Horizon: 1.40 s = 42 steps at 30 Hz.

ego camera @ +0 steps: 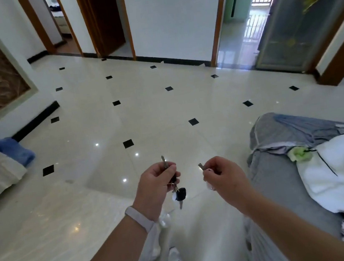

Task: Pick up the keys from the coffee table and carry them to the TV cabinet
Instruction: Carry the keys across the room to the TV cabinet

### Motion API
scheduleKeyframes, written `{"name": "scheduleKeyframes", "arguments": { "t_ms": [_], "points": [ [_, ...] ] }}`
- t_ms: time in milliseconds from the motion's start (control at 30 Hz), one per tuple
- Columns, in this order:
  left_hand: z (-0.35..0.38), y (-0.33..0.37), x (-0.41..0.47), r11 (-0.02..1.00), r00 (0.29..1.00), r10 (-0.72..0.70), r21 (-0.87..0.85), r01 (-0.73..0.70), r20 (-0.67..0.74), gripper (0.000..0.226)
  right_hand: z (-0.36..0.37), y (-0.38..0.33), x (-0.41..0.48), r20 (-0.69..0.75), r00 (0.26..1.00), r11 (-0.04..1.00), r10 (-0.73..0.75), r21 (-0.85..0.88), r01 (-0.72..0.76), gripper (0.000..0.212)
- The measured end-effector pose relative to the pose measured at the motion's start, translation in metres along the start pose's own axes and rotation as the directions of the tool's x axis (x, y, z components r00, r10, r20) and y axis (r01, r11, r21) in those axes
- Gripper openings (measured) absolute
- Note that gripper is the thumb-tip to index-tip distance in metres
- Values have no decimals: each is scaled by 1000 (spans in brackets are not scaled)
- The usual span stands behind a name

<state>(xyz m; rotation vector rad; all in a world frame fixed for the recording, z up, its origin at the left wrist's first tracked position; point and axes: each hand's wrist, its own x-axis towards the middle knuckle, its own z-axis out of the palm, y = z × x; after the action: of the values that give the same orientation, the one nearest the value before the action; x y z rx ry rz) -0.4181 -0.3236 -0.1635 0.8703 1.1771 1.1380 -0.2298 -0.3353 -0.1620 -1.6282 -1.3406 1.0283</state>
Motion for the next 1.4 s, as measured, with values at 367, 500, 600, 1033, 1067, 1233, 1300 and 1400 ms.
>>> {"name": "scheduleKeyframes", "arguments": {
  "t_ms": [367, 500, 600, 1033, 1067, 1233, 1300, 1400],
  "points": [
    [-9, 53, 188, 998, 999, -24, -59, 26, 39, 6, 12, -54, 181, 55, 978, 898, 200, 388, -206, 17],
    [-10, 69, 231, 999, 999, -11, -50, 13, 42, 6, 19, -66, 230, 74, 981, 888, 180, 417, -194, 17],
    [-10, 75, 266, 1000, 1000, -1, -16, 1, 19, 7, 24, -68, 268, 84, 983, 897, 166, 402, -186, 13],
    [6, 111, 438, 999, 964, -28, 31, 37, -263, 6, 43, -82, 500, 290, 954, 913, 79, 363, -187, 12],
    [9, 118, 453, 999, 958, -30, 28, 40, -284, 7, 42, -87, 520, 313, 947, 911, 76, 365, -194, 13],
    [14, 145, 513, 996, 913, 41, 87, -6, -406, 7, 53, -111, 604, 401, 915, 921, 48, 337, -196, 12],
    [8, 153, 525, 996, 901, 60, 90, -23, -429, 7, 71, -122, 625, 447, 894, 923, 38, 326, -203, 11],
    [-18, 167, 538, 998, 870, 63, 55, -42, -489, 7, 108, -141, 645, 528, 849, 926, 13, 314, -209, 13]
  ]
}}
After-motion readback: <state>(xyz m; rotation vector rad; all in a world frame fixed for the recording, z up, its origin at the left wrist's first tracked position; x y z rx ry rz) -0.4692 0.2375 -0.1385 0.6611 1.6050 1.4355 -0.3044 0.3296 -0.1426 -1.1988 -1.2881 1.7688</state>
